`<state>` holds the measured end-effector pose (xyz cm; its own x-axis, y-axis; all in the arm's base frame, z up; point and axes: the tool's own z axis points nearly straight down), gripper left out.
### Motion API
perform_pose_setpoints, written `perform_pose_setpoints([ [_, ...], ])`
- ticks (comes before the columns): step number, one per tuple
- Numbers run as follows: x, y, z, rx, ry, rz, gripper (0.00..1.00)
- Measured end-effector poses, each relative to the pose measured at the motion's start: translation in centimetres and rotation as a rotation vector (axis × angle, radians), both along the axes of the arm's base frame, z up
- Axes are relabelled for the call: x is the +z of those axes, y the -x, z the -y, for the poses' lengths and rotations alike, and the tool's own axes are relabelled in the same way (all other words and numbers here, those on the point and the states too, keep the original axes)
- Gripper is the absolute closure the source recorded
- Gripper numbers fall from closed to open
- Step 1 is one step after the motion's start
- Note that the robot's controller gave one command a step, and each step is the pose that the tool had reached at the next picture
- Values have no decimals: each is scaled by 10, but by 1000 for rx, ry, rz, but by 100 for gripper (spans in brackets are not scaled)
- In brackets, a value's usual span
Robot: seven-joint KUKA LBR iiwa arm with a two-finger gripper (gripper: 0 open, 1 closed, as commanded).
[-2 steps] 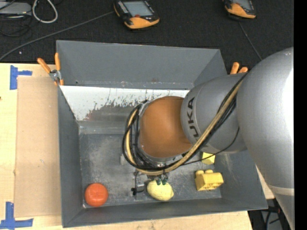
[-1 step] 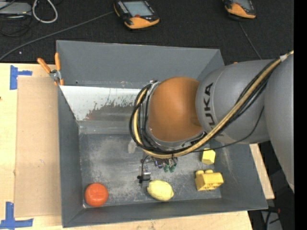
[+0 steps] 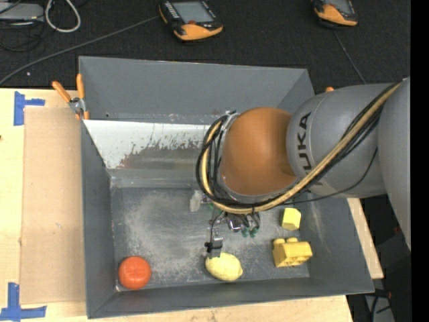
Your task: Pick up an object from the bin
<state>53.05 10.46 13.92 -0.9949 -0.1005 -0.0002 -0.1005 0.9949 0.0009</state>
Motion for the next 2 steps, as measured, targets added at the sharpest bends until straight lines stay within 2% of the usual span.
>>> perform_pose_setpoints([
  [1,12,50,14,-8,-2,-6,0],
  [2,-1,45,36,118,0,-6,0],
])
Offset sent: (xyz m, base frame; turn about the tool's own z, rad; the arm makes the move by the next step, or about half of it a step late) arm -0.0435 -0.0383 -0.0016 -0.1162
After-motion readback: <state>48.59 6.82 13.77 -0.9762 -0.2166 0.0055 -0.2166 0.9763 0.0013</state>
